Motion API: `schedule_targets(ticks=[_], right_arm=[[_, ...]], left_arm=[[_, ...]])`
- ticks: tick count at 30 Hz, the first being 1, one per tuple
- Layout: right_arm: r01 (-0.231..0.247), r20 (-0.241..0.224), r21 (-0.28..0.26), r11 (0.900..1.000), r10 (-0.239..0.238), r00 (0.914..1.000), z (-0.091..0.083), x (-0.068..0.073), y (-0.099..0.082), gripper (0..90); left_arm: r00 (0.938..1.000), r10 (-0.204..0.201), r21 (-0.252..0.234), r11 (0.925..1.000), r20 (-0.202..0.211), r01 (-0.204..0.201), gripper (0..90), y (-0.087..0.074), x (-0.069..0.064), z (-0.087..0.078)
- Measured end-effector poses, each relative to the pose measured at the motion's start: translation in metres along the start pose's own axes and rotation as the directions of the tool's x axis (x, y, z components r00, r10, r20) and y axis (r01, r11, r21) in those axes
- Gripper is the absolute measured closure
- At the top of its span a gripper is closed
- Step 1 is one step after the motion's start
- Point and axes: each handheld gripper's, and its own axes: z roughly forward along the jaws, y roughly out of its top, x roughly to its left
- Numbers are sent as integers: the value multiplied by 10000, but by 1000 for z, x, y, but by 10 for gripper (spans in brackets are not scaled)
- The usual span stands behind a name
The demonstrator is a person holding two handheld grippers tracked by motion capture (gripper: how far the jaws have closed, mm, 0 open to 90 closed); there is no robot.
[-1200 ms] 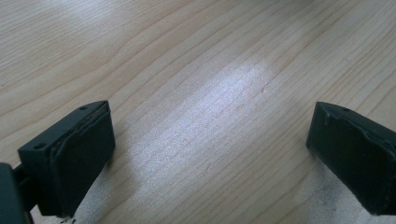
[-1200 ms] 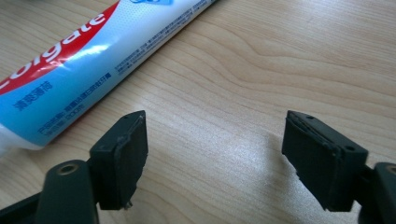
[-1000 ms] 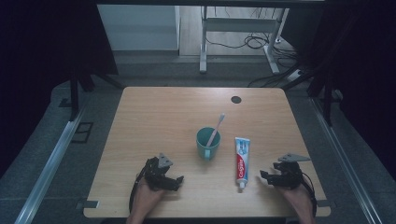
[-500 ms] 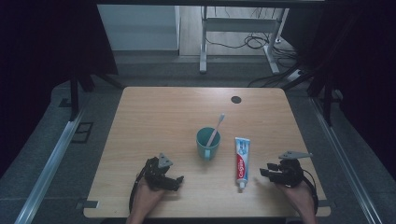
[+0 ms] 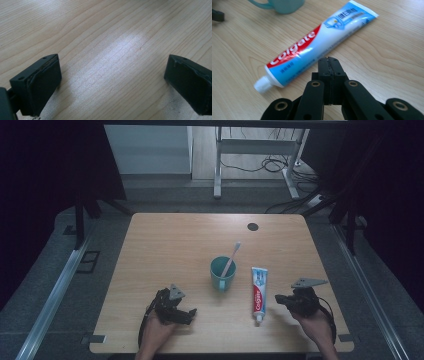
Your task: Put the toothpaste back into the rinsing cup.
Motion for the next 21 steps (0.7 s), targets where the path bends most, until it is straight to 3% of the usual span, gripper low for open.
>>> schedule_targets(ticks=[6,15,21], right_arm=[[125,-529,-112,9999,-130,9985,4,9,12,893],[194,-955,-96,9998,-203,9952,19,23,30,893],[323,-1466,-27,9995,-323,9887,30,35,35,892]], left_arm=[[10000,-1,1,10000,0,1,12,0,0,0],[10000,-7,-15,10000,-3,7,12,0,0,0],[10000,16,3,10000,-9,-16,12,0,0,0]])
